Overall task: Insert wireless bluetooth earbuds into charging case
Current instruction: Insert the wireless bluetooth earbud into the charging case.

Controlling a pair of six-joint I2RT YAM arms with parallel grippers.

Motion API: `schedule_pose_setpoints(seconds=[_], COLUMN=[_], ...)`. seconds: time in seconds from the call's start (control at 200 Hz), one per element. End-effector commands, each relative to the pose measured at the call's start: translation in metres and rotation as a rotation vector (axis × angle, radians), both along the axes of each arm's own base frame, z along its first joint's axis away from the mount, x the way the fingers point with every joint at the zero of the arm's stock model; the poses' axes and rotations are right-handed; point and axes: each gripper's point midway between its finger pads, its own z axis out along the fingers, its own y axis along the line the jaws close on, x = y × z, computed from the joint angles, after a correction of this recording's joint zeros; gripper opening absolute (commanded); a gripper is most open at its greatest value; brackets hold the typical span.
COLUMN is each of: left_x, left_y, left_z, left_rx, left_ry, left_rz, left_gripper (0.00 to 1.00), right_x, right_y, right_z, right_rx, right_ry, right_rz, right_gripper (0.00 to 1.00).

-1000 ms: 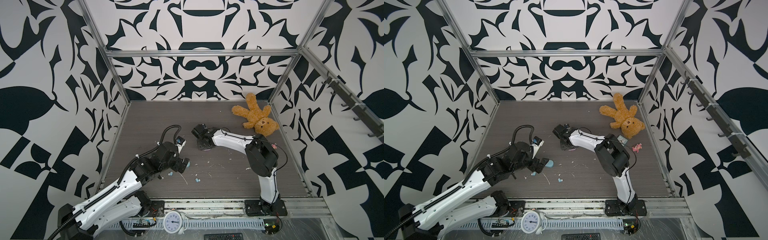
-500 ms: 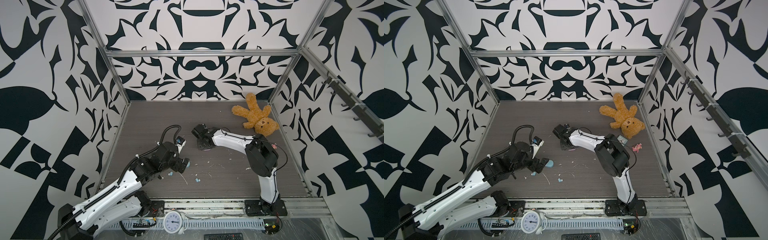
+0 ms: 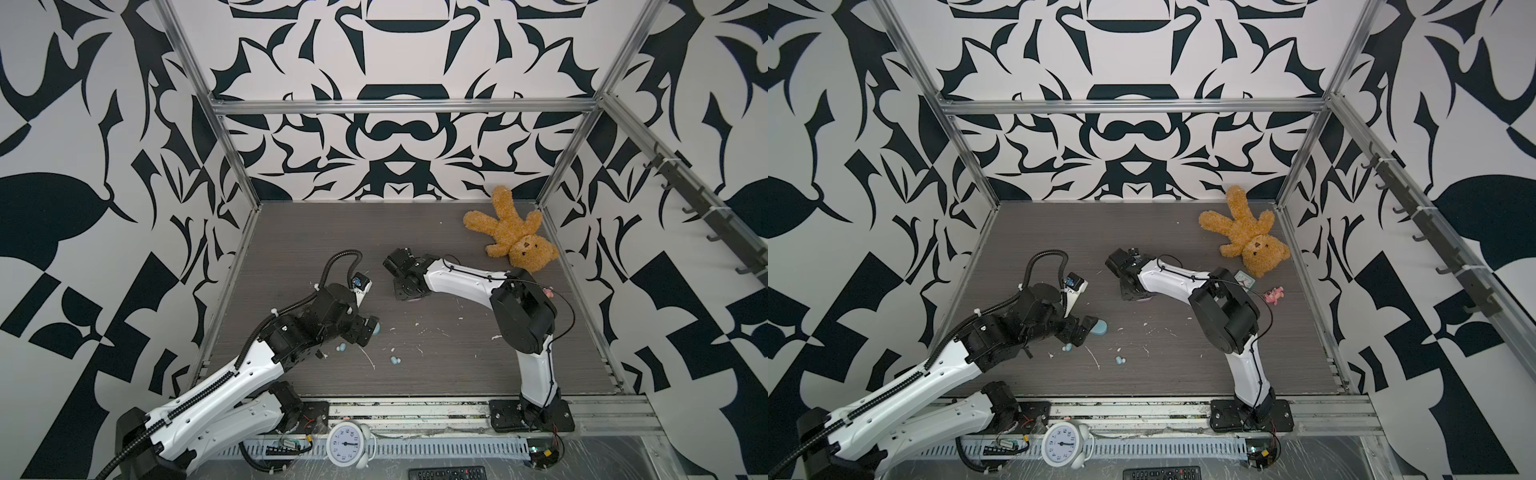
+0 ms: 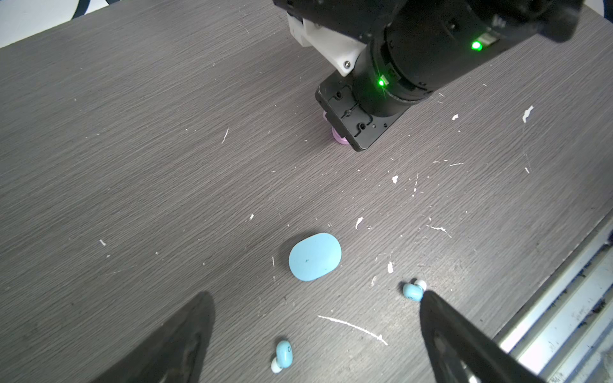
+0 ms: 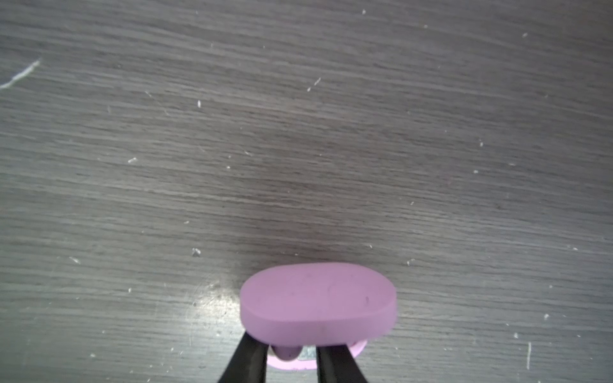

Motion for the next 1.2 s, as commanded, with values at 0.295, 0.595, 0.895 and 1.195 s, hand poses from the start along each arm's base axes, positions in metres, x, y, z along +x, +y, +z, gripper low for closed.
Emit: schedule_pose_setpoints(seconds=[0.295, 0.595, 0.895, 1.195], left_x=[0.0002, 0.0000, -0.0001, 0.0001], left_y=[0.0005, 0.0004, 0.0004, 0.0001], left_z=[-0.0016, -0.0014, -0.0014, -0.0019], left_rx=[0.005, 0.004, 0.004, 0.005], left_ry=[-0.005, -0.004, -0.004, -0.003], left_rz=[0.000, 0.000, -0.001, -0.001], left_gripper=[0.99, 0.99, 0.99, 0.99], right_x=[-0.0007, -0.0018, -0.0036, -0.0077], right_y=[0.0023, 0.0012, 0.0012, 0.0052], right_z=[0.0180, 0.0207, 0.0240, 0.0210], right_rx=[0.048, 0.058, 0.069, 0.085], right_ry=[-0.012, -0.012, -0.017, -0.008], right_rz=[-0.022, -0.034, -0.044, -0.041], right_gripper=[0.30, 0.31, 0.29, 0.25])
